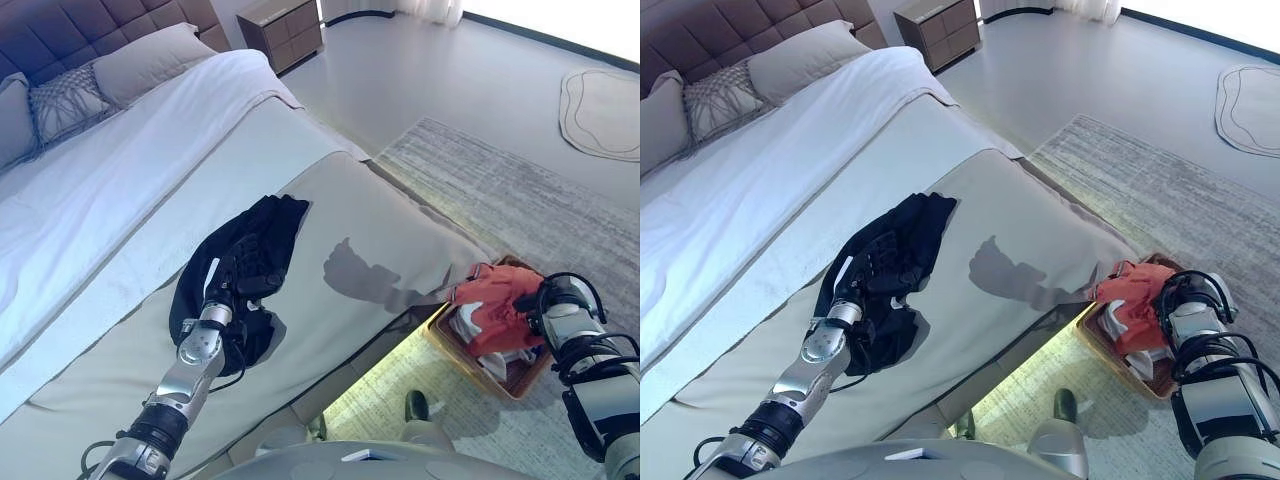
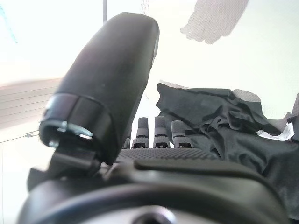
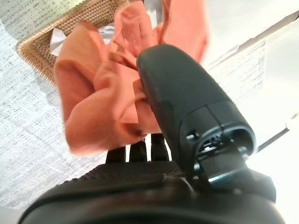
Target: Pick up the clothes from the bed and place them into the basket
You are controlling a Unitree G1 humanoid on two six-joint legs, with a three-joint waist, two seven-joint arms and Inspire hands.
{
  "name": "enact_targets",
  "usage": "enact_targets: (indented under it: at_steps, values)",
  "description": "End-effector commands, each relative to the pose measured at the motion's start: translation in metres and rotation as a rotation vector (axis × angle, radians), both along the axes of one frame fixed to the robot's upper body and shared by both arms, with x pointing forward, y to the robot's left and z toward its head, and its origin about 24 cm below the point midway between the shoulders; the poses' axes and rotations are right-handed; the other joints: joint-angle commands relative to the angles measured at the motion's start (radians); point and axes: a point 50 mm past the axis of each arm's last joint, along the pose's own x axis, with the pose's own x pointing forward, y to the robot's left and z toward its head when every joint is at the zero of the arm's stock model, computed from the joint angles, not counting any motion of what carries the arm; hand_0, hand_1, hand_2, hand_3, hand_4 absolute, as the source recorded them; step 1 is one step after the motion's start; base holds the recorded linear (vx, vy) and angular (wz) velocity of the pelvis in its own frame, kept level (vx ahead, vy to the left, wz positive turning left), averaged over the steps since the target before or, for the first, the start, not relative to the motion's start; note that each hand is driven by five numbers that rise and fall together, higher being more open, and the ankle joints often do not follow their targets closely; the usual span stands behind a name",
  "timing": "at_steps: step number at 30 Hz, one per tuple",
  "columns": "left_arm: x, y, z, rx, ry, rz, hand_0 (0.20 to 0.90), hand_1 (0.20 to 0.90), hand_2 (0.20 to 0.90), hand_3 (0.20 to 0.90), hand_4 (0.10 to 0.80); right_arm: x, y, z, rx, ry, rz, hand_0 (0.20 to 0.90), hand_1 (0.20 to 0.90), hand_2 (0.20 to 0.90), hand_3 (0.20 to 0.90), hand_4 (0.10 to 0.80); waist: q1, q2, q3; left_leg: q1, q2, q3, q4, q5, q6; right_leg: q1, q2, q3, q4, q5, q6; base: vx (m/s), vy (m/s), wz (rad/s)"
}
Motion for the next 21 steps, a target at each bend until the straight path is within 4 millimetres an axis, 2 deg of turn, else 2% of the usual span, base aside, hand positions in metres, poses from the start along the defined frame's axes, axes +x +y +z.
enact_targets:
  at_steps: [1,8,13,15,17,21]
  values:
    - [0.025,-0.001,0.042,-0.004,-0.222,-0.029,0.900,0.900,0.900,0.900,0.800,0.036,-0.014,0.065,-0.171,-0.147,0.016,0.900,0.900,0.900,0.900,0.800,0.007,-0.090,0.017,-0.002,0.008,0.002,0.001,-0.037,-0.019,0.024,-0.026,-0.005,0.010,-0.029,0.001,0.000,0.000,0.00]
    - [0.026,0.003,0.042,0.006,-0.216,-0.020,0.900,0.900,0.900,0.900,0.800,0.016,-0.029,0.055,-0.180,-0.062,-0.065,0.900,0.900,0.900,0.900,0.800,0.009,-0.102,0.015,0.005,0.013,0.004,0.001,-0.038,-0.018,0.030,-0.024,-0.006,0.011,-0.030,0.000,0.000,0.000,0.00]
    - [0.025,0.003,0.041,0.006,-0.212,-0.019,0.900,0.900,0.900,0.900,0.800,0.020,-0.029,0.062,-0.203,-0.088,-0.042,0.900,0.900,0.900,0.900,0.800,0.012,-0.106,0.013,0.009,0.014,0.001,0.001,-0.037,-0.019,0.035,-0.024,-0.007,0.013,-0.030,0.000,0.000,0.000,0.00]
    - [0.025,0.003,0.040,0.005,-0.206,-0.013,0.900,0.900,0.900,0.900,0.800,0.026,-0.026,0.067,-0.218,-0.116,-0.012,0.900,0.900,0.900,0.900,0.800,0.012,-0.107,0.010,0.011,0.012,-0.002,0.001,-0.038,-0.017,0.037,-0.023,-0.005,0.012,-0.030,-0.001,0.014,0.016,0.00]
    - [0.025,0.002,0.038,0.005,-0.197,-0.004,0.900,0.900,0.900,0.900,0.800,0.041,-0.016,0.079,-0.243,-0.167,0.052,0.900,0.900,0.900,0.900,0.800,0.013,-0.109,0.007,0.012,0.011,-0.007,0.001,-0.038,-0.017,0.039,-0.023,-0.003,0.013,-0.030,-0.002,0.011,0.018,0.00]
    - [0.023,0.005,0.033,0.009,-0.170,0.024,0.900,0.900,0.900,0.900,0.800,0.070,0.013,0.107,-0.280,-0.298,0.213,0.900,0.900,0.900,0.900,0.800,0.017,-0.115,0.002,0.010,0.011,-0.019,0.001,-0.035,-0.016,0.043,-0.023,-0.007,0.015,-0.034,-0.006,0.000,0.000,0.00]
